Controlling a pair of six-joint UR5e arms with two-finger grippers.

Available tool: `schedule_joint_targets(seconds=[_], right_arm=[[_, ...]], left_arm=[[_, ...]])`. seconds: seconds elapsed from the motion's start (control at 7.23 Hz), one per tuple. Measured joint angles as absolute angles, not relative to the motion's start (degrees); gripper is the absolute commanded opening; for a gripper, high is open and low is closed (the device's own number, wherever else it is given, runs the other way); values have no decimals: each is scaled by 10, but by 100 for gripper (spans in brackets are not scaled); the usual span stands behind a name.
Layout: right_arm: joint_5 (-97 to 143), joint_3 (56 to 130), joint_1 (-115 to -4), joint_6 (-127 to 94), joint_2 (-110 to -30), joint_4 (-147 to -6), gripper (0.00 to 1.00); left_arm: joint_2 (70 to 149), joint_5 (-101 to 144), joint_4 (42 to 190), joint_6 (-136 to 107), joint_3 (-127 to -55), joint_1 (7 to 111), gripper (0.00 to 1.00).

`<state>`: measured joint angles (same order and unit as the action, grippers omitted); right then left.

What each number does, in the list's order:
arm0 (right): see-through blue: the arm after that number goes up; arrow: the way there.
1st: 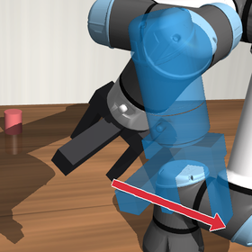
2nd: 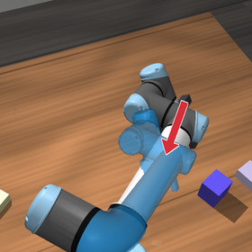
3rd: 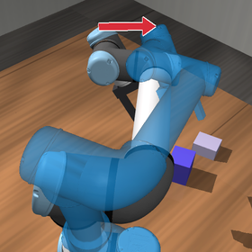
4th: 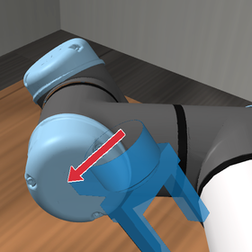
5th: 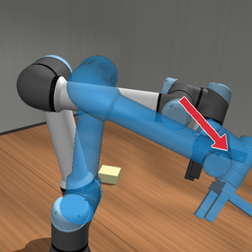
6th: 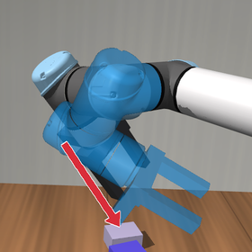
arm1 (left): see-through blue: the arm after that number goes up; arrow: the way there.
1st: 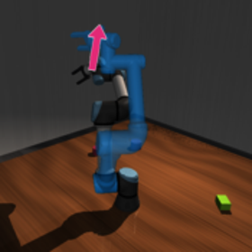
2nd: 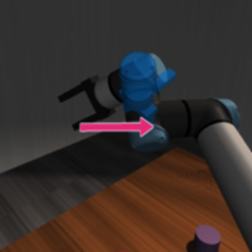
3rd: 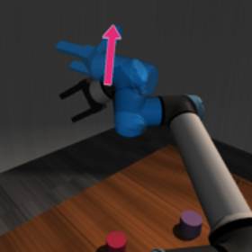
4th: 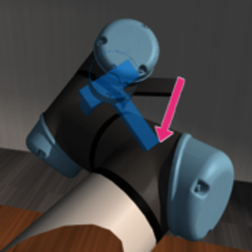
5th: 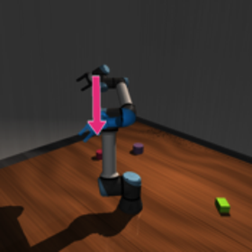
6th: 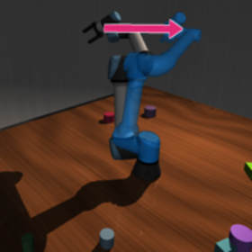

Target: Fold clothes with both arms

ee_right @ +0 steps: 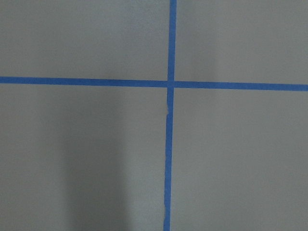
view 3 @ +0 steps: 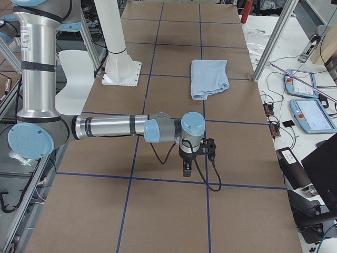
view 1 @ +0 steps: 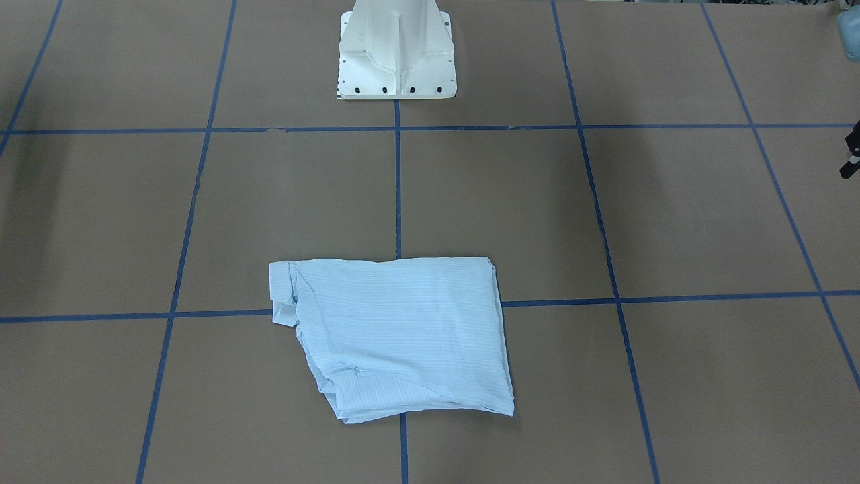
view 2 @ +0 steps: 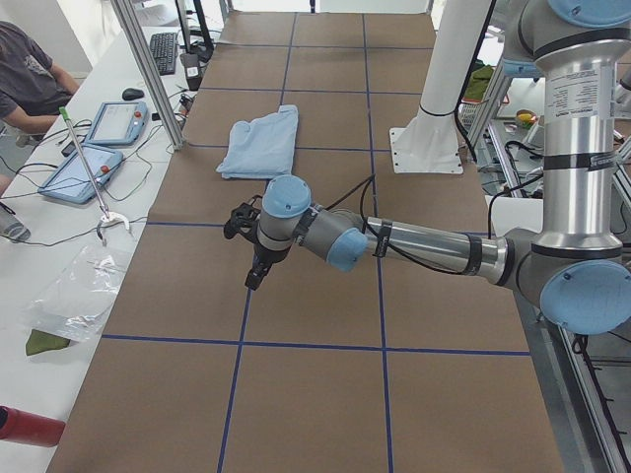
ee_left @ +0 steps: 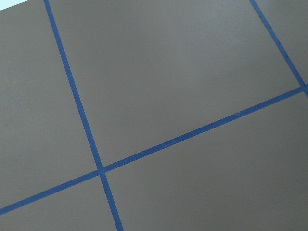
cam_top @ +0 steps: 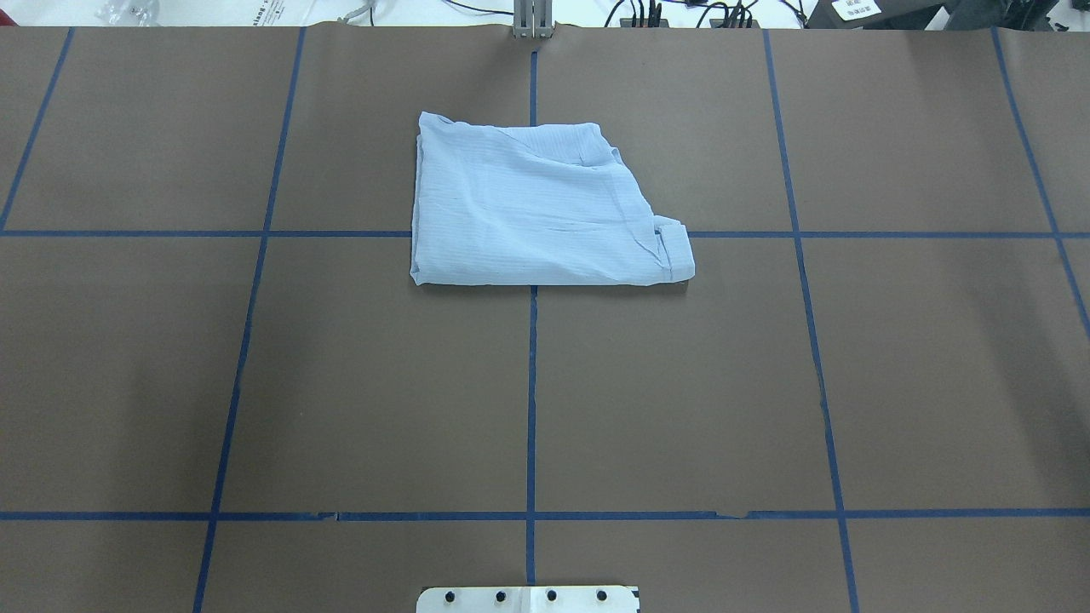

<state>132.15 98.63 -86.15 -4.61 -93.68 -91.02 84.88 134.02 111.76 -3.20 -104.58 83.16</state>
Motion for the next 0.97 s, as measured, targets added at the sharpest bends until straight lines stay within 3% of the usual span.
schedule_joint_targets(seconds=[0.97], right_arm=[[1355,982,-861,-50,-952,-867,100]], left_arm=[[847,1342,1114,-34,-1057,840,100]])
